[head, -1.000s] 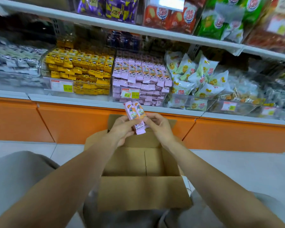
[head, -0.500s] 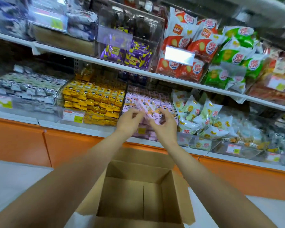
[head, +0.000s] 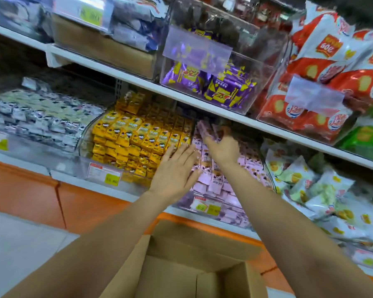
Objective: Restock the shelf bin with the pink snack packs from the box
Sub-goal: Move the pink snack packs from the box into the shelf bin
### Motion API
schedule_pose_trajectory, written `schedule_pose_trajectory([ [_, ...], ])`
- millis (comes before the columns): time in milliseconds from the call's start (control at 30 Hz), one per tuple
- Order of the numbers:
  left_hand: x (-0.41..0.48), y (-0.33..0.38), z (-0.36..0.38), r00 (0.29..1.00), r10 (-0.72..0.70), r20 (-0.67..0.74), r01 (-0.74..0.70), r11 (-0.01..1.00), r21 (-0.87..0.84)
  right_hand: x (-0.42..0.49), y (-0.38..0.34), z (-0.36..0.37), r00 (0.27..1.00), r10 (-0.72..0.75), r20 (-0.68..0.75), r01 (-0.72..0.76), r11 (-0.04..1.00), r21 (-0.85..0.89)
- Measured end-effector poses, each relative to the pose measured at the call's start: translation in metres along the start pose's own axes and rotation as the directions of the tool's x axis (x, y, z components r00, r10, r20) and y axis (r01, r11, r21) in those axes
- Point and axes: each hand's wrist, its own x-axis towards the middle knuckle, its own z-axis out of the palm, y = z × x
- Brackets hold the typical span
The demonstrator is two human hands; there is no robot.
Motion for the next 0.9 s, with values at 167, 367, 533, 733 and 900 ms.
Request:
schedule_pose_trajectory([
  [167,-0.001,-0.001,0.000,1.000,0.011,-0.003,-0.011,0.999,-0.034,0.011,-0.003,0.018,0.995,-0.021,0.096,0.030,0.995,-0.097],
  [367,-0.009,0.001,-0.011,0.999,-0.006,-0.046,0.003,0.998,-0.060,0.001,0.009,0.004,0.974,-0.116,0.195,0.107,0.993,0.057],
  [533,-0.036,0.006,-0.021,0.979,-0.014,-0.201,-0.003,0.996,-0.086,-0.045,0.020,-0.020,0.971,-0.240,0.000,0.230,0.930,0.288],
  [733,-0.109,0.024,-0.001,0.979,-0.016,-0.206,0.015,1.000,-0.006,-0.162,0.048,-0.017,0.859,-0.506,-0.083,0.481,0.741,0.469],
  [900,-0.202,0.031,0.065,0.983,-0.106,0.152,0.112,0.993,-0.033,-0.236,0.136,0.067,0.837,-0.339,0.430,0.156,0.900,0.406],
])
